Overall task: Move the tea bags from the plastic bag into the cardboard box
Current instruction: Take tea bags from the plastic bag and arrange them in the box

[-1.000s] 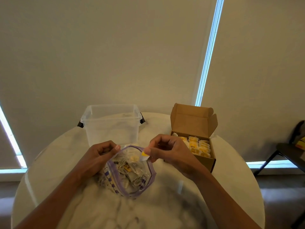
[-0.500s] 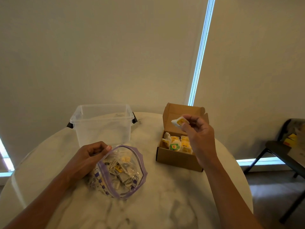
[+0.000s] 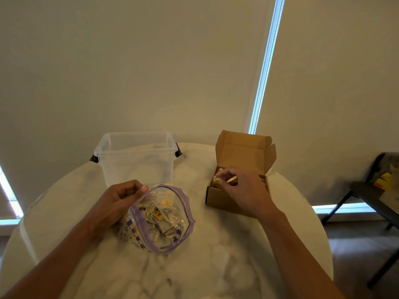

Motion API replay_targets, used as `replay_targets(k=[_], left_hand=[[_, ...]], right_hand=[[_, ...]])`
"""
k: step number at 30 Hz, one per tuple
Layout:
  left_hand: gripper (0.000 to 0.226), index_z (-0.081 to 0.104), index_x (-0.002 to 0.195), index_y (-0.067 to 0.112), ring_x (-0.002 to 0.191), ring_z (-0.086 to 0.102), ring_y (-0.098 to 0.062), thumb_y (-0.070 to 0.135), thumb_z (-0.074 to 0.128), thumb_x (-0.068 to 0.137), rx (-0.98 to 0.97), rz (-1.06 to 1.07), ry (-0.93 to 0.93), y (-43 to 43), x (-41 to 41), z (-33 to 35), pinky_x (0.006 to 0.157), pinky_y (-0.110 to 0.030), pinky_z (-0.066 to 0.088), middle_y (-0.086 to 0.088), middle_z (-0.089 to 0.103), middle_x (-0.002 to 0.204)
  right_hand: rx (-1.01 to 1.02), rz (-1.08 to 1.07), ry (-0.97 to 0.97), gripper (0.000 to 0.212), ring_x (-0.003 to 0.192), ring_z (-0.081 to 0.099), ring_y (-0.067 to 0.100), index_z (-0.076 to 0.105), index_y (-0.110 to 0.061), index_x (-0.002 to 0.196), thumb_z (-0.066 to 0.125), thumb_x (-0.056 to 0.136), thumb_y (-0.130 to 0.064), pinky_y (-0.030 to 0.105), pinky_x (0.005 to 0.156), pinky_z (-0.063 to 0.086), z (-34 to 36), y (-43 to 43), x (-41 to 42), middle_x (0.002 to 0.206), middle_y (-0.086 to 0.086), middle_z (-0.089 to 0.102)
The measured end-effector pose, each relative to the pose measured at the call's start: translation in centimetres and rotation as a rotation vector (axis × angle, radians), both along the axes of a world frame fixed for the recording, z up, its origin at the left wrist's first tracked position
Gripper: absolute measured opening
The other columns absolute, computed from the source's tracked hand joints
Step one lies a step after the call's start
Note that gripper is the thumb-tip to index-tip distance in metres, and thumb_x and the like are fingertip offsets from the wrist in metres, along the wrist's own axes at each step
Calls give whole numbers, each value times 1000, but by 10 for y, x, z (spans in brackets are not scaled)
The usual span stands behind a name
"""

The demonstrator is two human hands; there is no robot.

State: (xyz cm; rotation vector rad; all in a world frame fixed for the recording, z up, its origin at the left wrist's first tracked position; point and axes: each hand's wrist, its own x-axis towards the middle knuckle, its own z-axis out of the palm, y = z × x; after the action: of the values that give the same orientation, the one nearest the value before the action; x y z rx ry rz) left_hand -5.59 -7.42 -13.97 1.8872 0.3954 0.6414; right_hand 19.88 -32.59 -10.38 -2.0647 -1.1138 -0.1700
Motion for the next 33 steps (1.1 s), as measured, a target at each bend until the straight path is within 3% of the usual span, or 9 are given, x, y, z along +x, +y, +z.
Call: replay_targets(k=[7, 9, 13, 18, 20, 23, 25, 28, 33], left_hand=[[28, 81, 100, 19, 97, 79, -36, 44, 67, 100, -15, 18, 0, -1, -1, 1, 102, -62, 58, -10, 82, 96], [26, 82, 98, 20, 94, 78, -28, 43, 68, 100, -22, 19, 3, -1, -1, 1, 102, -60, 58, -8, 82, 96], [30, 80, 97, 16, 93, 75, -23, 45, 73, 103, -74, 9, -13, -1, -1, 1, 98, -54, 57, -7, 82, 96], [25, 77, 91, 21, 88, 70, -19, 40, 70, 105, -81, -6, -52, -5, -2, 4, 89, -44, 52, -4, 78, 91], [26, 77, 91, 24, 88, 69, -17, 44, 70, 106, -82, -4, -73, -7, -2, 6, 88, -41, 51, -4, 78, 92], [35, 77, 102, 17, 91, 71, -23, 51, 68, 103, -68, -8, -88, -7, -3, 7, 90, -45, 52, -19, 80, 99], [38, 76, 106, 14, 89, 69, -25, 52, 68, 104, -44, -9, -82, -6, -3, 6, 89, -46, 52, -30, 76, 101], [37, 75, 105, 13, 89, 70, -26, 50, 68, 105, -64, -15, -77, -6, -3, 5, 89, -46, 54, -29, 77, 101], [24, 75, 101, 21, 91, 80, -27, 40, 63, 109, -10, -1, -13, -6, -2, 5, 89, -45, 61, -11, 84, 99]], right_hand=[[112, -1, -106, 19, 90, 69, 0, 79, -32, 114, 79, 95, -32, 23, 85, 62, 12, 2, -11, 108, -21, 73], [171, 139, -89, 18, 91, 70, 1, 79, -30, 112, 78, 95, -36, 22, 83, 62, 20, -1, -30, 105, -22, 74], [57, 481, -18, 18, 86, 72, 7, 81, -24, 110, 79, 95, -34, 19, 71, 60, 27, 9, -79, 98, -16, 77], [-97, 681, -260, 21, 88, 70, 3, 80, -21, 120, 74, 100, -23, 8, 80, 51, 11, 34, -117, 110, -6, 80], [-154, 646, -334, 25, 96, 70, 10, 77, -21, 126, 66, 104, -22, 18, 87, 53, 1, 43, -125, 117, -1, 78], [-318, 517, -402, 33, 108, 69, 26, 70, -17, 135, 64, 103, -23, 40, 97, 56, -8, 54, -136, 126, 6, 72], [-420, 415, -441, 42, 111, 68, 29, 65, -18, 140, 71, 99, -26, 39, 89, 56, -9, 56, -141, 134, 5, 66], [-489, 298, -479, 47, 104, 66, 30, 64, -17, 138, 76, 95, -32, 38, 71, 49, -5, 54, -147, 135, 4, 58], [-526, 242, -520, 40, 107, 65, 28, 67, -20, 135, 74, 97, -28, 37, 76, 51, 5, 49, -146, 131, 2, 60]])
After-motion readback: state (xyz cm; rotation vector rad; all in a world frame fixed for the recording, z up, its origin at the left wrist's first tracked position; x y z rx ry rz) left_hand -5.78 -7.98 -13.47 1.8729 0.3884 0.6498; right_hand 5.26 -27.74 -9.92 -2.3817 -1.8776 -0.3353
